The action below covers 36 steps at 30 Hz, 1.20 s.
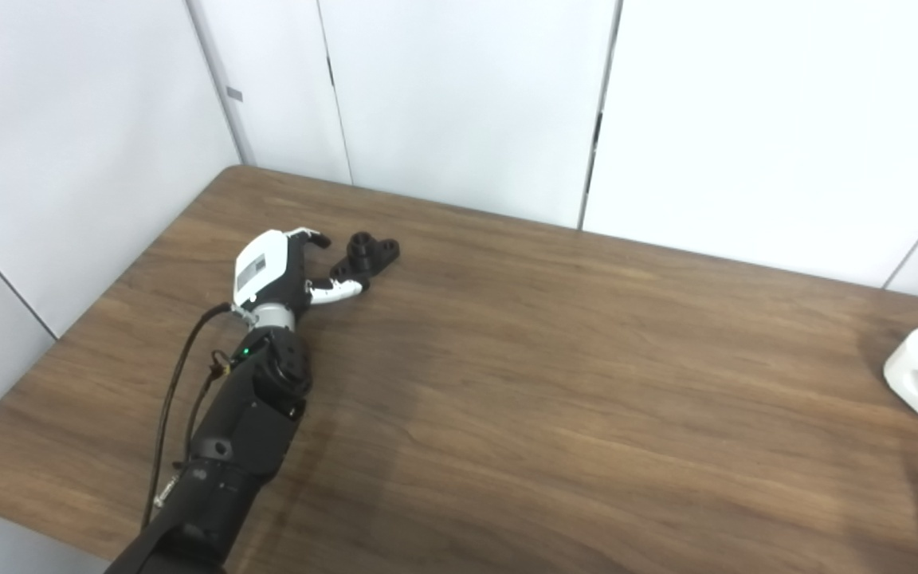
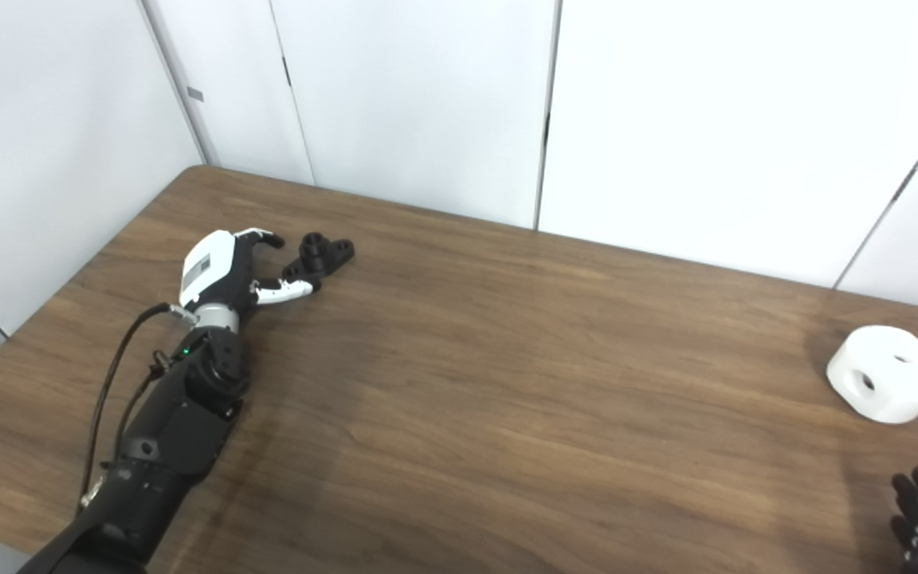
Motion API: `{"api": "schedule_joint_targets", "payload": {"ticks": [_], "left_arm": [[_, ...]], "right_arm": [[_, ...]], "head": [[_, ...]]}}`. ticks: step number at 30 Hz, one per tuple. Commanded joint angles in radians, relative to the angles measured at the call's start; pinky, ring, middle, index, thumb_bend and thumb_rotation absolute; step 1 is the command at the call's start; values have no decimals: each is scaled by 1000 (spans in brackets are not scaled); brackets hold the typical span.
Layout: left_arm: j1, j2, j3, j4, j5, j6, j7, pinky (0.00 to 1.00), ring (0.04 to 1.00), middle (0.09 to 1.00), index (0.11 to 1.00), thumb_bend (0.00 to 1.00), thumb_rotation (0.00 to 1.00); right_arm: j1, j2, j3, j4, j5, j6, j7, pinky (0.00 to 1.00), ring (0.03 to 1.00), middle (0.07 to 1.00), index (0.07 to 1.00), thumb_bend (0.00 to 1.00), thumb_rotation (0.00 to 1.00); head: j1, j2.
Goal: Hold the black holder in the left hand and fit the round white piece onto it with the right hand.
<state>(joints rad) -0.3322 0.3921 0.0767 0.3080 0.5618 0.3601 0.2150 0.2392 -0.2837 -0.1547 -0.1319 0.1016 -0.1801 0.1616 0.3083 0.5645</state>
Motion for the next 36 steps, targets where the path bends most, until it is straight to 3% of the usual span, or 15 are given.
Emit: {"api": "schedule_joint_targets", "payload": {"ticks": [1,6,23,36], "left_arm": [[-55,31,2,-12,-13,2,-6,789,878,846,710,894,291],[-76,39,-18,-11,-23,44,-40,766,884,853,717,884,329],[-109,38,-83,21,-21,79,-55,816,903,867,689,826,349],[-63,59,-152,11,35,29,-10,929,925,862,662,847,246]], "right_arm": [[46,42,26,34,-2,9,-7,1000,1000,974,1000,635,1000],[49,46,27,23,-4,19,-10,1000,1000,971,1000,637,1000],[58,54,27,6,-18,35,-15,1000,1000,968,1000,629,1000],[55,47,26,4,-23,41,-15,1000,1000,973,1000,595,1000]], "head": [[-1,1],[-9,2],[-11,12],[-9,16]]}}
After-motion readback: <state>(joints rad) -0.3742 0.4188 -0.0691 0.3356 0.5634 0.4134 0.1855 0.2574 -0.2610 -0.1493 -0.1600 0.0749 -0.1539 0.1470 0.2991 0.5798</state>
